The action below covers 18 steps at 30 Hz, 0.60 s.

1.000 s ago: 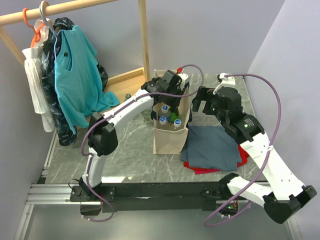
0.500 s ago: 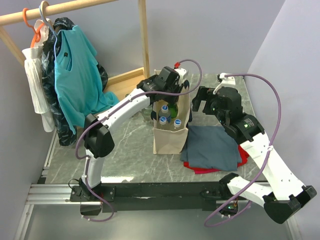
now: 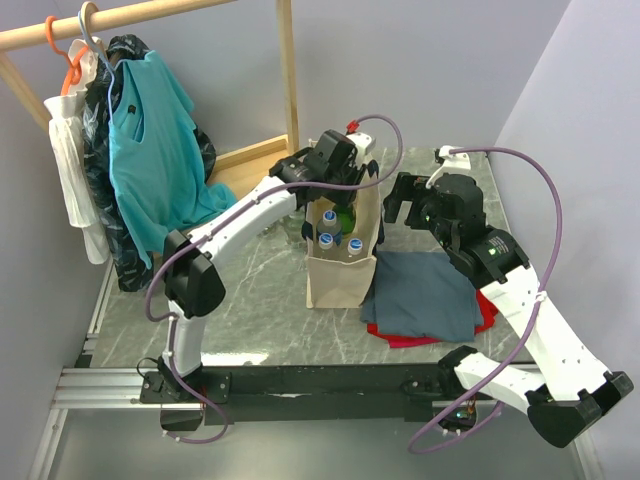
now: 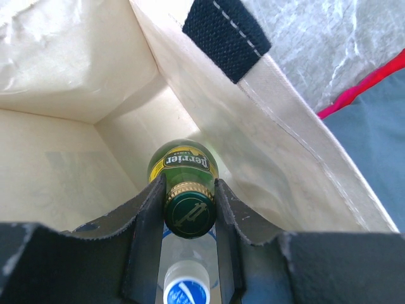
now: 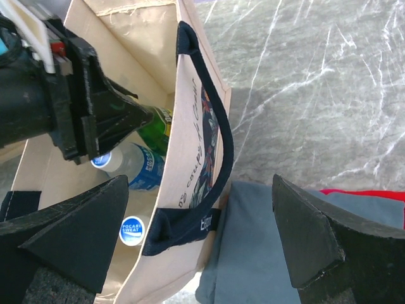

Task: Take the beverage out of the canvas bag
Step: Take out the drink from the canvas bag.

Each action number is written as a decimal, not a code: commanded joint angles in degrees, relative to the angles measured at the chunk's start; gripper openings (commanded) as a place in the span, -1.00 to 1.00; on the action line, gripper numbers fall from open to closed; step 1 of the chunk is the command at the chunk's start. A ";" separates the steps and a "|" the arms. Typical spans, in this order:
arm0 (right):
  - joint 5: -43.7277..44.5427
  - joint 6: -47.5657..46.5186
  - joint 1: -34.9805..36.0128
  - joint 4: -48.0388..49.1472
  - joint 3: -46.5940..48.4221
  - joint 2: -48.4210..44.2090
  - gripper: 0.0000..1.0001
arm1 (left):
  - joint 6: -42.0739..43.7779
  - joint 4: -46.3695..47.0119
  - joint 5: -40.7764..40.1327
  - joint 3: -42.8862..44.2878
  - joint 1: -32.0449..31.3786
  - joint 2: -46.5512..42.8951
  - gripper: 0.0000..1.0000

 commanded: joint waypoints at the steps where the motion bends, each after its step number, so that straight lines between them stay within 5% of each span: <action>1: -0.46 0.75 -0.48 2.45 -0.59 -1.39 1.00 | 1.45 6.52 -0.93 4.73 -0.03 -8.06 -0.98; 18: -1.25 1.11 -0.48 2.54 -1.11 -1.74 1.00 | 2.16 6.78 -1.45 6.76 -0.03 -11.22 -0.98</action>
